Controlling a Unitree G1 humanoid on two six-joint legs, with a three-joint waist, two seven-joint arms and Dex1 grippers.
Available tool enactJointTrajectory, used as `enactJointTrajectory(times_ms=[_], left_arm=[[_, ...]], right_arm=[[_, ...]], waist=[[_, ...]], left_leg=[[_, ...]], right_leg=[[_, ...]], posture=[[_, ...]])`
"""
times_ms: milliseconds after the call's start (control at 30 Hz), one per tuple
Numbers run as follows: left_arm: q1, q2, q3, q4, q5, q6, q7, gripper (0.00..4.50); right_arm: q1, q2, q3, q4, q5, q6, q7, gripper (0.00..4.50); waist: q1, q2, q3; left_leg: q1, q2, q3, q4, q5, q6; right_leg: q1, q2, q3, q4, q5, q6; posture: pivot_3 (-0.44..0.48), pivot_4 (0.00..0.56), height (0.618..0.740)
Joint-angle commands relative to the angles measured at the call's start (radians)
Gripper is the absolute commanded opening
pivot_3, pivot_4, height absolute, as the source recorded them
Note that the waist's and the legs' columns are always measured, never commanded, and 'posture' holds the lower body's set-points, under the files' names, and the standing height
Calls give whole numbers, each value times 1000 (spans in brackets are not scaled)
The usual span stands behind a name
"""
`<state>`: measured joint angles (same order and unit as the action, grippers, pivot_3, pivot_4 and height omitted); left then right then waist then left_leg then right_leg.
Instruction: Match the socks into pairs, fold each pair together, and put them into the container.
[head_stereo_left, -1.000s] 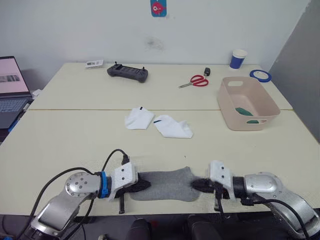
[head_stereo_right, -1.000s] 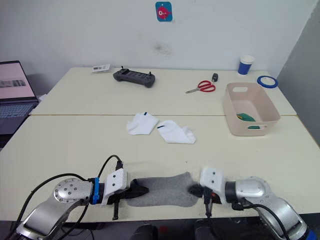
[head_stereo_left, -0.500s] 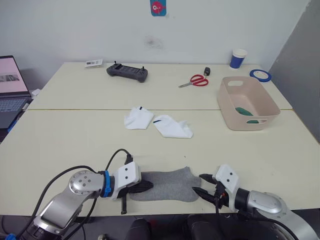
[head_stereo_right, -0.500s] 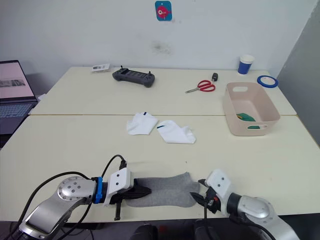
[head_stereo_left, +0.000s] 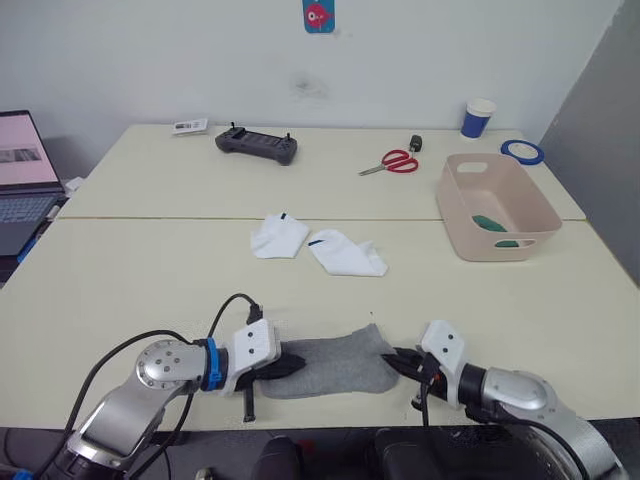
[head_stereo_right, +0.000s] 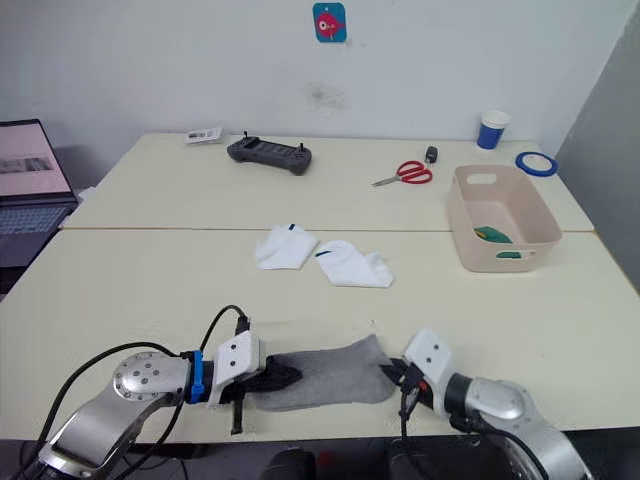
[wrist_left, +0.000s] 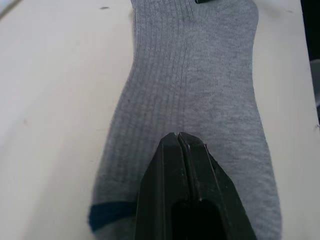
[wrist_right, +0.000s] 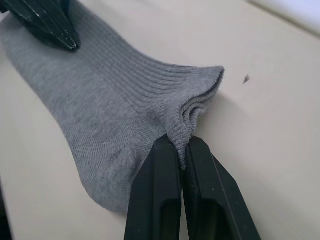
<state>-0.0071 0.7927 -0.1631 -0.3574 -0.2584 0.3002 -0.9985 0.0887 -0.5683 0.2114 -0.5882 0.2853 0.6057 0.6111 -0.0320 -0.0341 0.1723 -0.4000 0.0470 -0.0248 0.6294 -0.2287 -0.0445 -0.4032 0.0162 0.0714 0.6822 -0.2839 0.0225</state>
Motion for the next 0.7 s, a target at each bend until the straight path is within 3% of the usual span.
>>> enactJointTrajectory(times_ms=[33,233,467,700], left_arm=[[-69,-47,3,-71,-50,64,22,0],[-181,-126,-121,7,26,95,26,0],[-248,-156,-207,154,113,53,14,0],[-234,-118,-110,77,53,99,-5,0]], right_arm=[[-35,-3,-65,19,53,11,28,34],[-91,-76,-115,61,75,7,99,34],[-164,-111,-124,-24,154,91,145,34],[-245,-82,-141,-88,353,285,139,34]], waist=[[3,-1,0],[2,-1,0],[-2,0,0],[-3,0,0]], left_leg=[[0,0,0,0,0,0],[-1,-1,0,0,0,0],[0,1,-2,0,0,0],[0,0,-1,1,0,0]], right_leg=[[0,0,0,0,0,1],[0,0,0,-1,1,2],[0,3,-1,1,1,2],[1,1,0,0,1,2]], posture=[[0,150,740],[0,150,740],[0,150,740],[0,150,740]])
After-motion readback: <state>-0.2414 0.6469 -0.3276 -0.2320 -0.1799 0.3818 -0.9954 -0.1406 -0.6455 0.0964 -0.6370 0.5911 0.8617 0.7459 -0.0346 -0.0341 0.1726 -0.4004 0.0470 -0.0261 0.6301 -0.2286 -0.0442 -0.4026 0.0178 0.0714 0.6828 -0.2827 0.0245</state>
